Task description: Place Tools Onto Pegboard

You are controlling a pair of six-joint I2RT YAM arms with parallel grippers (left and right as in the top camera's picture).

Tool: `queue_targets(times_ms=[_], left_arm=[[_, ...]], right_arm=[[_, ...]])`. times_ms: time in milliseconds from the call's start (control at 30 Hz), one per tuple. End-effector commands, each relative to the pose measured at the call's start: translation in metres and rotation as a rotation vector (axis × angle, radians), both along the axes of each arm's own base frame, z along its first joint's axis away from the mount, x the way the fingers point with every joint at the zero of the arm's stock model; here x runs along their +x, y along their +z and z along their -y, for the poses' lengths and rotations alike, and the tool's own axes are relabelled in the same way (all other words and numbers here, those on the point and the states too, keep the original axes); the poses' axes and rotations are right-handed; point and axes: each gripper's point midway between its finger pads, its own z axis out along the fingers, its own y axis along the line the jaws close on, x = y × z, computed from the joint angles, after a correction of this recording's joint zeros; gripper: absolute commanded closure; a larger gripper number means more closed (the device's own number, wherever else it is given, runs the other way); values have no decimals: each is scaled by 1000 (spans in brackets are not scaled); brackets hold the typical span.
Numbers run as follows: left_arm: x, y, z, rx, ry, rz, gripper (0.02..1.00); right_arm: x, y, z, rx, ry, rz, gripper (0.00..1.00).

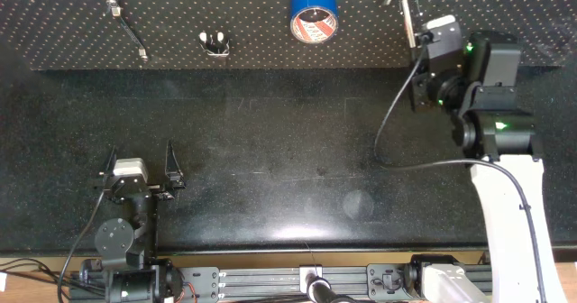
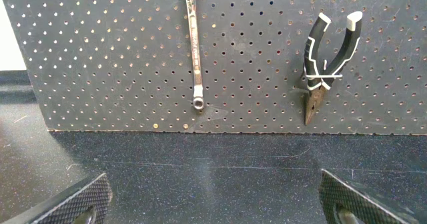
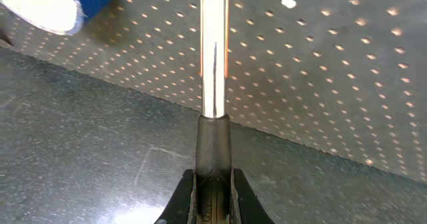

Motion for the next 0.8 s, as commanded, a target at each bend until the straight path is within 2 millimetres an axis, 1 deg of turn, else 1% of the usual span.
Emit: queue_targets(times_ms=[33, 233, 500, 667, 800], left_arm=[[0, 0, 1, -3, -7, 0, 23], [0, 0, 1, -3, -7, 0, 23], [0, 0, 1, -3, -7, 0, 23], [0, 0, 1, -3, -7, 0, 23], [0, 0, 1, -3, -7, 0, 23]], right_arm=[[12, 13, -1, 6, -21, 44, 925], [19, 9, 0, 8, -23, 45, 925], [27, 13, 5, 12, -66, 71, 925], [30, 6, 6, 23, -87, 48, 928], [37, 2, 9, 35, -112, 46, 928]])
